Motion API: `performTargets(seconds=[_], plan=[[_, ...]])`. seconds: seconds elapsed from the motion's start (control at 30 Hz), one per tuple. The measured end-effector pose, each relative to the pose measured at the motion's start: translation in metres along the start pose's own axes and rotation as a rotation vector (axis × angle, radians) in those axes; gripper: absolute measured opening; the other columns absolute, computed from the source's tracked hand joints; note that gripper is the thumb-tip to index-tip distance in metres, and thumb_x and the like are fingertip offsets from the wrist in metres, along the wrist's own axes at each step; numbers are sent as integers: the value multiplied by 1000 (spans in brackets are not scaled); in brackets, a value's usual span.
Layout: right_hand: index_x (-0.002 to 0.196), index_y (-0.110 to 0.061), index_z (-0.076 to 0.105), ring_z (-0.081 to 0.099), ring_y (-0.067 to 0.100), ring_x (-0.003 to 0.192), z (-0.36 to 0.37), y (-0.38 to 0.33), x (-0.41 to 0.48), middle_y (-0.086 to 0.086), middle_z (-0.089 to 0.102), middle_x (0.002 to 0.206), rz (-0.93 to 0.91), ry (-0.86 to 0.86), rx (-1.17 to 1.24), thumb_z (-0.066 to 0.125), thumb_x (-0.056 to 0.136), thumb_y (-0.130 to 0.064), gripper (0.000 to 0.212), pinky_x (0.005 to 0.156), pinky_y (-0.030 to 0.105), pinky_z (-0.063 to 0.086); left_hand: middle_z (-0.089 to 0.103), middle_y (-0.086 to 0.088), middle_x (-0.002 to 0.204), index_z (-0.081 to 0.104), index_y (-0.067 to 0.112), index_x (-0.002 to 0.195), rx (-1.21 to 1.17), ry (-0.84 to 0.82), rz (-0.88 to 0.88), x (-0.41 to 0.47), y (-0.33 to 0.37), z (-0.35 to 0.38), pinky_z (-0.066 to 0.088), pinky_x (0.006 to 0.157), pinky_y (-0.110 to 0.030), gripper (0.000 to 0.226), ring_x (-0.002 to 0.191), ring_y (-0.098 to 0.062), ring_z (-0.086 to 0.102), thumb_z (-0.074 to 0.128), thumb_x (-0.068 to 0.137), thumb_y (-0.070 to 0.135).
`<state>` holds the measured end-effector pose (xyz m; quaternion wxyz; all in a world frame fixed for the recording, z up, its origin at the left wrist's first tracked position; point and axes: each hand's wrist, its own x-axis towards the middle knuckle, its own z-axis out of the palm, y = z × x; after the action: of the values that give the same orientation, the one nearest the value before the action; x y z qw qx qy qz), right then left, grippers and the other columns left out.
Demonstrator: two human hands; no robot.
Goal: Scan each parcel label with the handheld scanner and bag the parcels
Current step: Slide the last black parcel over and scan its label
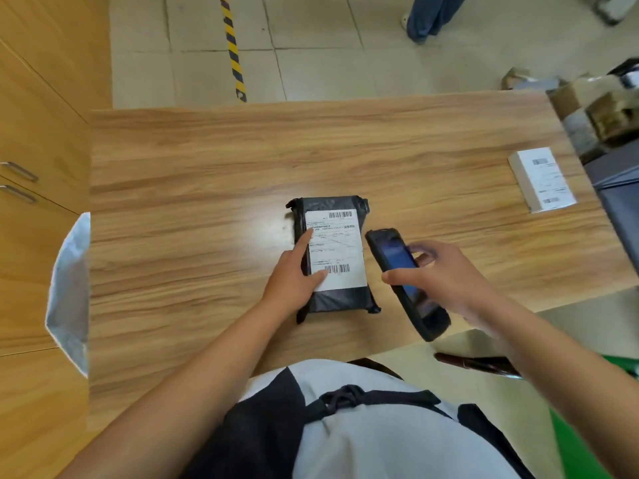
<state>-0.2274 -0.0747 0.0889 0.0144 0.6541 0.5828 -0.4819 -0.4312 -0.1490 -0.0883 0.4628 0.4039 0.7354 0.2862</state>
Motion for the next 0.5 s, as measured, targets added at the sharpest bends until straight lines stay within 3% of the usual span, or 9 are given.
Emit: performTargets(seconds=[0.1,0.23,0.5], plan=[[88,-40,58,72,20,49,0,-3,-9,-1,71,78,42,-83,-351,89,61,-51,42,47,30,56,51,-2,134,21,49,152,-77,-53,29,2,-7,-5,45,100,-34,82,122,-19,53,71,89,31],[102,-31,65,72,14,50,1,-5,-16,-1,77,71,121,-176,-609,83,51,-64,64,56,27,49,50,-2,133,23,51,150,-101,-58,54,3,-10,-4,48,100,-38,80,115,-14,54,70,89,31],[105,-22,67,71,15,46,14,-19,-21,-11,72,56,170,-169,-644,85,59,-58,61,57,28,48,47,-4,138,26,45,150,-140,-66,76,5,-10,-6,41,100,-31,79,124,-19,49,72,88,28]])
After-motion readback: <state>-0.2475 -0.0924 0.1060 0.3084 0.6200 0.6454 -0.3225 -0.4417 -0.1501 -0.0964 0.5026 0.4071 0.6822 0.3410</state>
